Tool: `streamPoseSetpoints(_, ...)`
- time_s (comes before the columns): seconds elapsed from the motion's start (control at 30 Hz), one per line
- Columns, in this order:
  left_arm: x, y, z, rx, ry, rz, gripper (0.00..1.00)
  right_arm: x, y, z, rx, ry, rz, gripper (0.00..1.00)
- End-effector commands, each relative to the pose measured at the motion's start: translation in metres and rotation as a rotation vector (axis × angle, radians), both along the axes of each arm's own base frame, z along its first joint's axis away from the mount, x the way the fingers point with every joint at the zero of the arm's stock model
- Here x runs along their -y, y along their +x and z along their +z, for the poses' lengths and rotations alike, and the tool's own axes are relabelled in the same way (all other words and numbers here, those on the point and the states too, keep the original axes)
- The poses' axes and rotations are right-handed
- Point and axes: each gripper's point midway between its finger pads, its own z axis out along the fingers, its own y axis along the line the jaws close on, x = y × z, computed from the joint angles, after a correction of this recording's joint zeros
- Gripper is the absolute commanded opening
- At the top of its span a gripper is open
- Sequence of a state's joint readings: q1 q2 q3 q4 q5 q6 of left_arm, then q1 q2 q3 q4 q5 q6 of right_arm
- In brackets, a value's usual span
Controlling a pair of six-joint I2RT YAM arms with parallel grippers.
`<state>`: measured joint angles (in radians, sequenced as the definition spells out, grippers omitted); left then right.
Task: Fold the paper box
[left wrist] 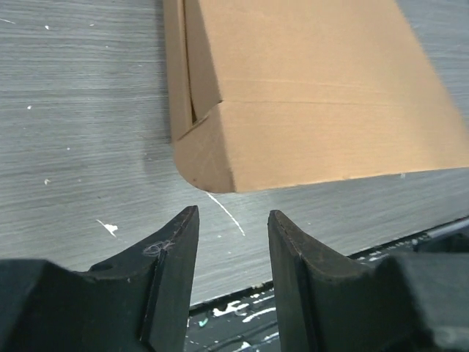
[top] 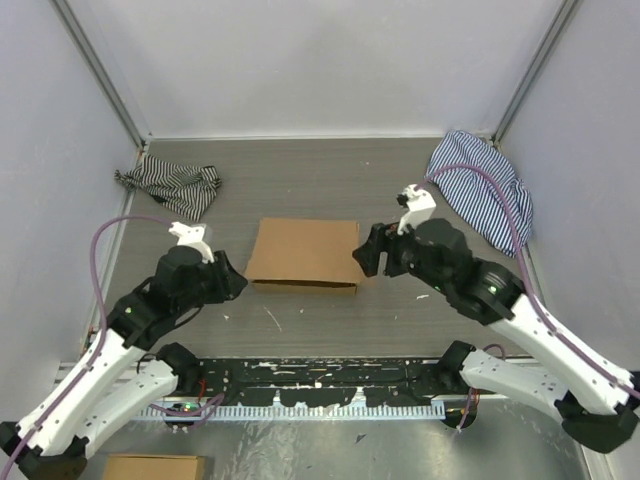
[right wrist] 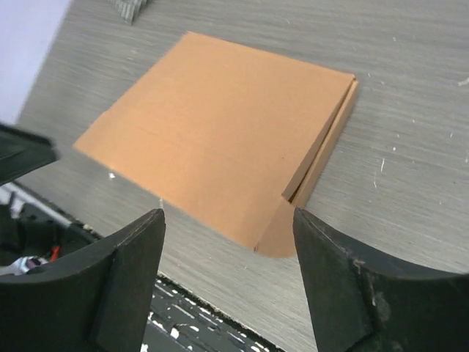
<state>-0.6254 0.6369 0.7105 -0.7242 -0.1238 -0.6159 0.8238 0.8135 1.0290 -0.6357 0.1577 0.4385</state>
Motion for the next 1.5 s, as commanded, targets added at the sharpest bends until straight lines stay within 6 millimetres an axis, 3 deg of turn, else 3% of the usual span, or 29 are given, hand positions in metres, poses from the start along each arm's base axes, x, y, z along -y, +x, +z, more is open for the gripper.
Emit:
streamPoseSetpoints(0.0,0.002,-0.02,0.017,-0.005,-0.12,0.003,0.5,-0.013,0.033,-0.022,-0.034,-0.046,-0.114,0.72)
streamPoseSetpoints(0.13,-0.001,-0.016,0.056,0.088,-0.182,0.028,0.49,-0.023,0.048,-0.049,-0.059,-0.079,-0.14,0.65)
streamPoseSetpoints(0.2,-0.006,-0.008,0.06,0.113,-0.159,0.061,0.49,-0.029,0.053,-0.071,-0.092,-0.114,-0.139,0.63)
streamPoseSetpoints(0.3,-0.001,0.009,0.052,0.109,-0.115,0.081,0.51,-0.038,0.059,-0.106,-0.15,-0.188,-0.13,0.59)
streamPoseSetpoints(0.53,0.028,0.067,0.0,0.073,0.022,0.08,0.47,-0.044,0.062,-0.166,-0.246,-0.298,-0.123,0.5)
streamPoseSetpoints(0.63,0.037,0.084,-0.041,-0.012,0.122,0.066,0.42,-0.043,0.06,-0.187,-0.292,-0.339,-0.124,0.5)
streamPoseSetpoints(0.73,0.033,0.088,-0.084,-0.116,0.237,0.085,0.37,-0.043,0.057,-0.204,-0.328,-0.367,-0.131,0.5)
streamPoseSetpoints(0.8,0.029,0.088,-0.104,-0.162,0.29,0.091,0.36,-0.042,0.056,-0.209,-0.336,-0.377,-0.142,0.49)
streamPoseSetpoints(0.9,0.026,0.086,-0.11,-0.175,0.314,0.092,0.38,-0.04,0.056,-0.211,-0.337,-0.381,-0.155,0.51)
streamPoseSetpoints(1.13,0.016,0.09,-0.1,-0.118,0.347,0.111,0.44,-0.039,0.062,-0.209,-0.321,-0.387,-0.184,0.64)
streamPoseSetpoints(1.47,0.036,0.109,-0.103,-0.128,0.34,0.07,0.44,-0.05,0.1,-0.209,-0.291,-0.447,-0.201,0.64)
